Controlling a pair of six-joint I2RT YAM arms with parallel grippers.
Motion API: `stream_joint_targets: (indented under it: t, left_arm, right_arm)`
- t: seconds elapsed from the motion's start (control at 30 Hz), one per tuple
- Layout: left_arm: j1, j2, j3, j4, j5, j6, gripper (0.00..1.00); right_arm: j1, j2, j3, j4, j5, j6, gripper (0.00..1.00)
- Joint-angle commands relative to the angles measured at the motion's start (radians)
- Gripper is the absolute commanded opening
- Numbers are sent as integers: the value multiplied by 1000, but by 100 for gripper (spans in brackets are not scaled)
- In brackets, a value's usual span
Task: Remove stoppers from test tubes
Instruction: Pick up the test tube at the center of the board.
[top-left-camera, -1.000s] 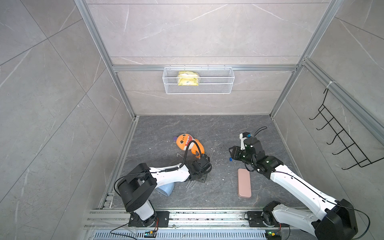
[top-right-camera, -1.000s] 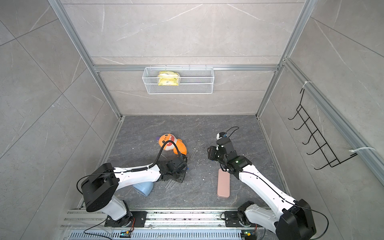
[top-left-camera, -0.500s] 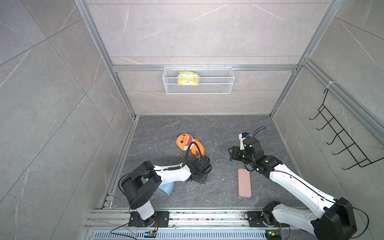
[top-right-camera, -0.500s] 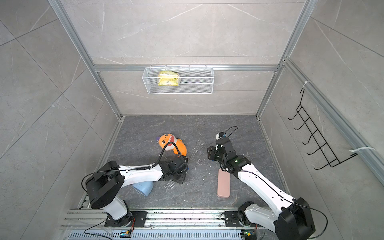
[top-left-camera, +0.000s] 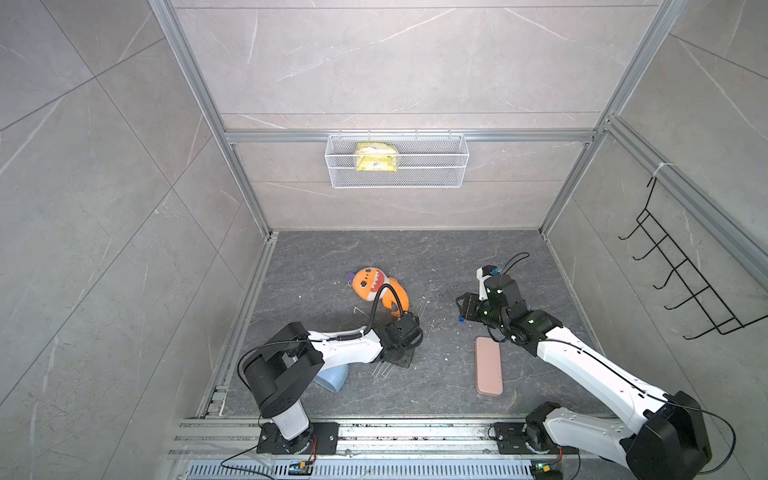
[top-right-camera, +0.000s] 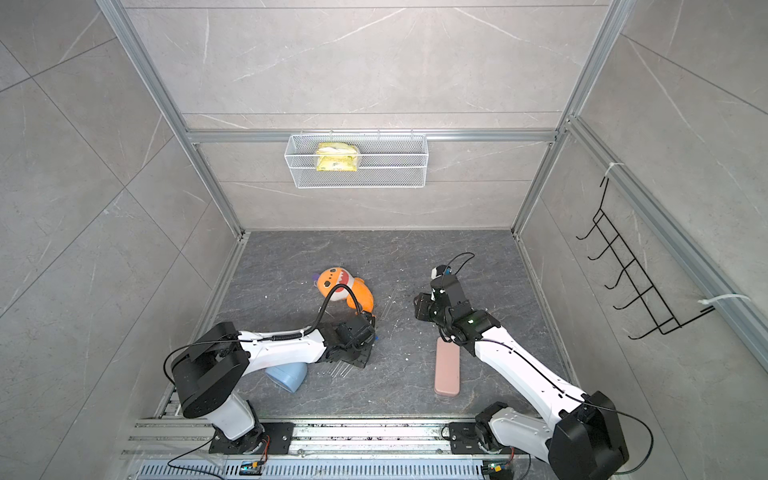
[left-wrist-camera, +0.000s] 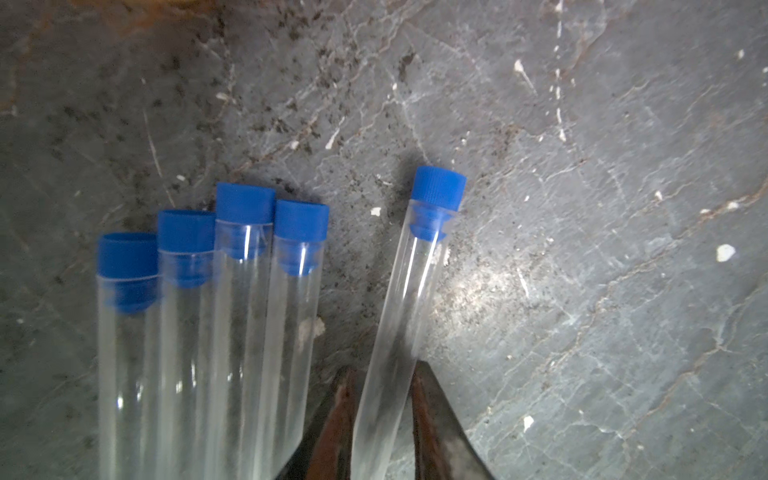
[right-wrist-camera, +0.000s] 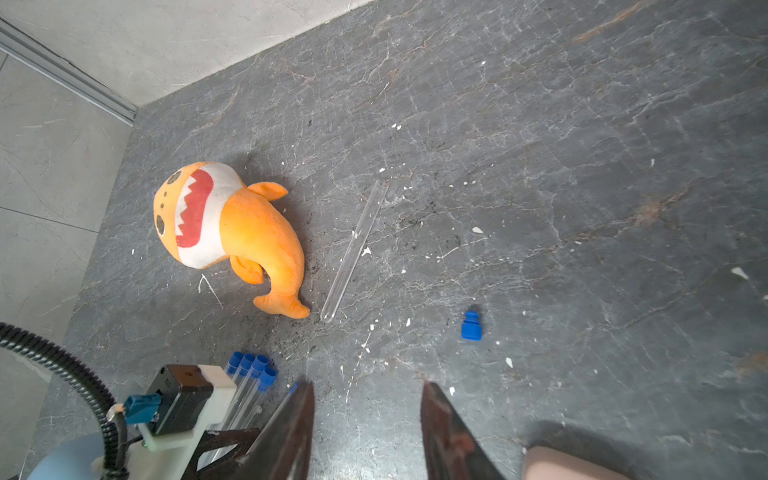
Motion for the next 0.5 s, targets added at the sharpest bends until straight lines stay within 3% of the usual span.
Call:
stream_joint_targets:
  t: [0.0,0.47]
  left_arm:
    - [7,27,-20,-25,0,-2,25]
    - [6,-5,-15,-42,-31,11,16]
  right_arm:
    - [5,10,20,1,-4,-15,45]
    - [5,-4,17,1,-4,-13,45]
